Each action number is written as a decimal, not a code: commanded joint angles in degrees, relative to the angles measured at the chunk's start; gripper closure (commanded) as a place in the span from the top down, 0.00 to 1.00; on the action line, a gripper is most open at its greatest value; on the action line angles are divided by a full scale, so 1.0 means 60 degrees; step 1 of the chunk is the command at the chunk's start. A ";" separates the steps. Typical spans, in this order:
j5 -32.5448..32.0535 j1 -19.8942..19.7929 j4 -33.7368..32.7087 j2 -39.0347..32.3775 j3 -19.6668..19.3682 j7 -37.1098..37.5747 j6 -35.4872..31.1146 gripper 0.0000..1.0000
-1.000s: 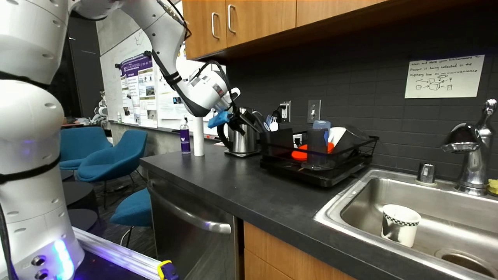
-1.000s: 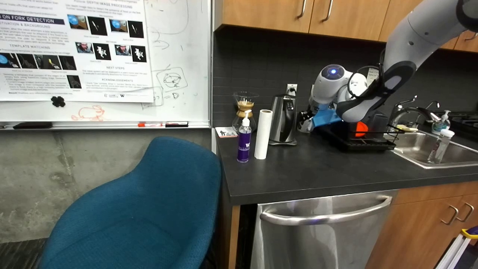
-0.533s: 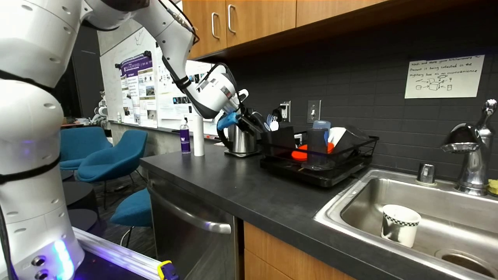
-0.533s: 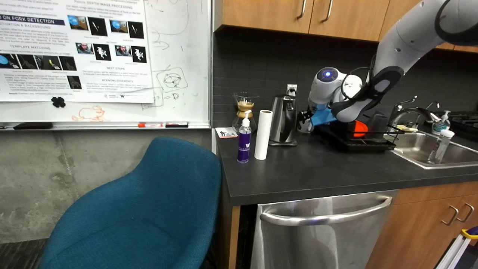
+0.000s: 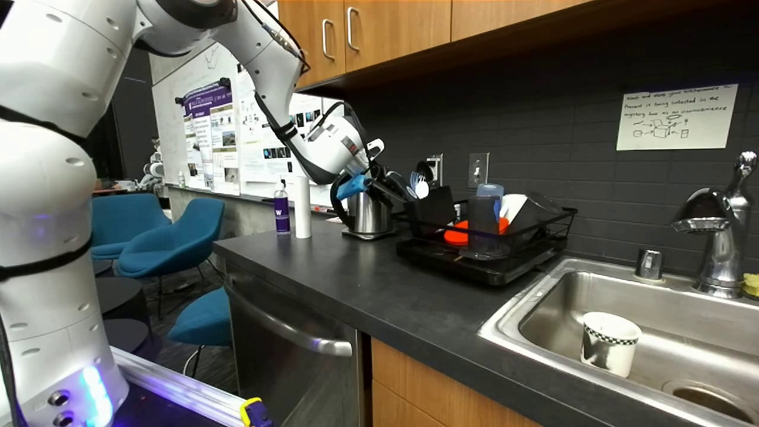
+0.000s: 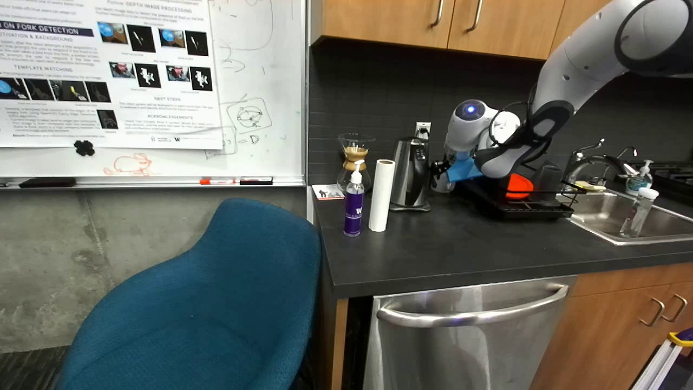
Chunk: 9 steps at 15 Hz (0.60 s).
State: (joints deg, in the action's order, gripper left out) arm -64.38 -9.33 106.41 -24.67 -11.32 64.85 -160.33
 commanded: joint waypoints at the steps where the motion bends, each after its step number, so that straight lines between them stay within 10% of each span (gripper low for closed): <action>1: 0.0021 0.0035 -0.0385 -0.0198 -0.0065 0.0160 0.0218 1.00; 9: 0.0274 0.0041 -0.0811 -0.0587 -0.0012 0.0162 0.0633 1.00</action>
State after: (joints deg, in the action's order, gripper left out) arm -63.42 -9.32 103.60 -26.73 -11.38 65.23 -157.89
